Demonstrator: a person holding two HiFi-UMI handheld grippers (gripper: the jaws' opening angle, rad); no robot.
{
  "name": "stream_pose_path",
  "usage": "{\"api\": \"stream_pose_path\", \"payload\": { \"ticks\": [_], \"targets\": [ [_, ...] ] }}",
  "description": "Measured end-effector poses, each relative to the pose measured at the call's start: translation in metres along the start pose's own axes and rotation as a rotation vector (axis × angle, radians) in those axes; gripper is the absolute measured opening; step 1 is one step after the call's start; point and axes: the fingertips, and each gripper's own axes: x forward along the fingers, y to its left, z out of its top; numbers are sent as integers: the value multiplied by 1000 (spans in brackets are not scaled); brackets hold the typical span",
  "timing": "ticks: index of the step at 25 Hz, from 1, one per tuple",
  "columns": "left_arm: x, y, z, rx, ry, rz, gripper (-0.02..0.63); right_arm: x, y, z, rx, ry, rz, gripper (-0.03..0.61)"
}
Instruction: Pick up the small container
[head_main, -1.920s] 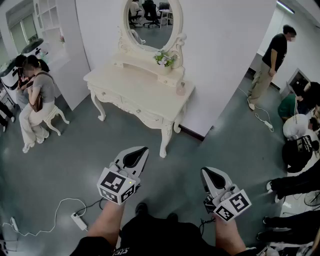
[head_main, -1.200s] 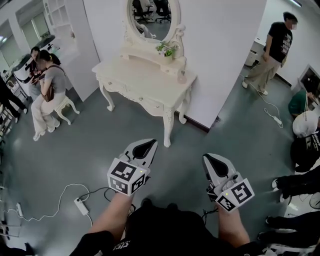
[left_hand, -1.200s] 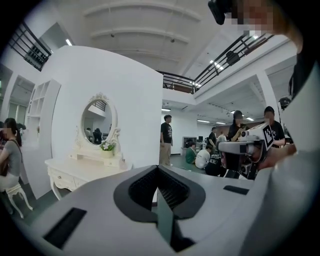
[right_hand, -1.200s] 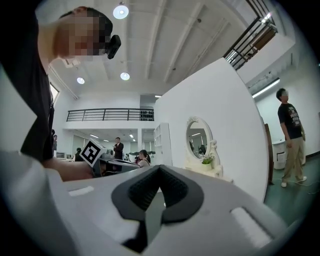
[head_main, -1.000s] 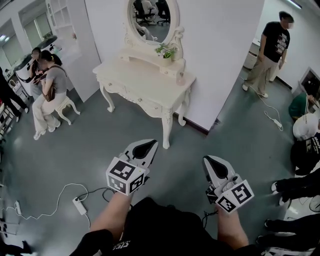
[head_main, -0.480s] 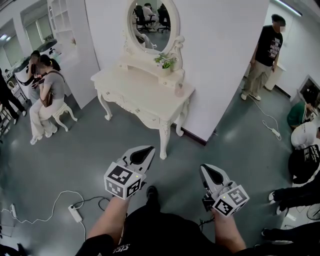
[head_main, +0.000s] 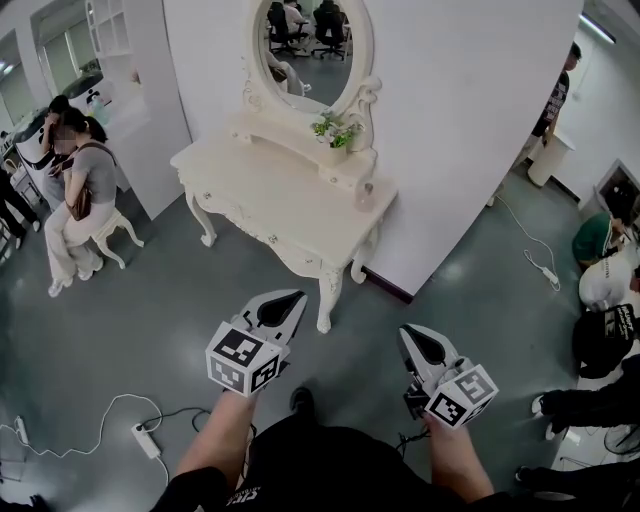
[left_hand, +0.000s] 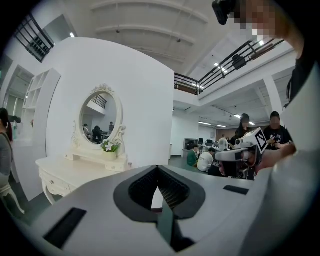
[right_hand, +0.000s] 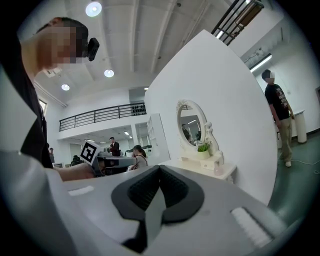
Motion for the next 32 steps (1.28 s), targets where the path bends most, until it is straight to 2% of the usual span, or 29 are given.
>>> {"api": "stream_pose_path", "payload": {
  "ticks": [14,19,24,32],
  "targets": [
    [38,103,19,-5,-12,-25,5,119,-21,20,-22,26,-4,14],
    [41,118,24,-6,-30,-36,5,136,-29,16,-6,46,-22,14],
    [46,135,18,-30,-30,-24,6,159,-32,15,-11,60,-2,15],
    [67,155,16,-25,-7,-6,6,186,-60,12,16,53,19,15]
  ]
}}
